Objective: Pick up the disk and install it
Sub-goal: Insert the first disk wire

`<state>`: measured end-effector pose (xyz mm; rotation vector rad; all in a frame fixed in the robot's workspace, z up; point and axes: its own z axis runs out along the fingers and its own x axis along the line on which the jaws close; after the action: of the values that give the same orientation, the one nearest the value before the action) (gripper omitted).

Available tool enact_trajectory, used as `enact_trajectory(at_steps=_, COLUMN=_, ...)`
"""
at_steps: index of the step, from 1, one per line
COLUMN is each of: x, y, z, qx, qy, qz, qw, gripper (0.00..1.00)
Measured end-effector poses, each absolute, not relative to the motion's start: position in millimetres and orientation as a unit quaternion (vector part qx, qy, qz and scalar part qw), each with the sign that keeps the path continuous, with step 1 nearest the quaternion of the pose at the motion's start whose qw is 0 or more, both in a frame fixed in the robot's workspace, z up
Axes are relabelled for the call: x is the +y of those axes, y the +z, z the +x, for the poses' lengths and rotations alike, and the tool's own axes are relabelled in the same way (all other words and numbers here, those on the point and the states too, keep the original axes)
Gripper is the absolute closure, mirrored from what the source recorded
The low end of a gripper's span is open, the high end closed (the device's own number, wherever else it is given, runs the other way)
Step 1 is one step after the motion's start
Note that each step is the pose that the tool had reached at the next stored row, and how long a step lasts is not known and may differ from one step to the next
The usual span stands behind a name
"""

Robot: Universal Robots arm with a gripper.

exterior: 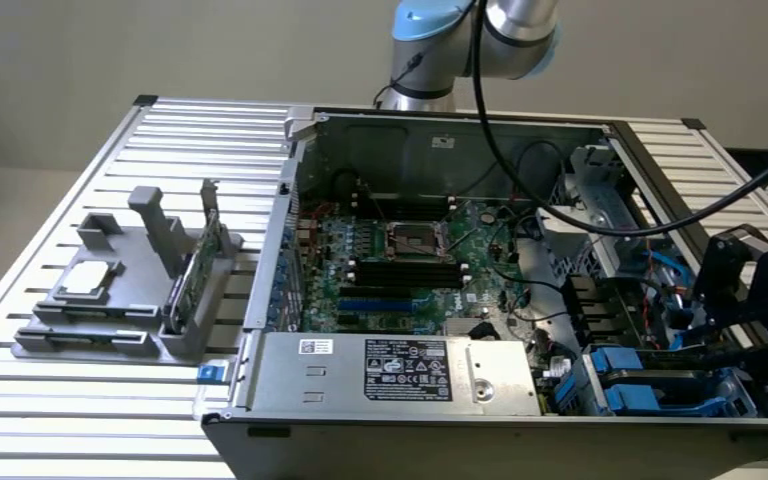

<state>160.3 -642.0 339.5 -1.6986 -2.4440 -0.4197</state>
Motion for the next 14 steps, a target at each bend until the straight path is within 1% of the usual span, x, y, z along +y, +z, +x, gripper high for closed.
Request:
enact_trajectory(at_steps=8, x=-642.0, y=334.3, z=160.2, qx=-0.810, qy=-0.142, qz=-0.564, qw=0.070, gripper=0.69)
enact_trajectory(at_steps=14, x=-640.7, y=333.8, z=160.2, qx=-0.809, qy=-0.148, qz=-0.564, qw=0.073, gripper=0.69)
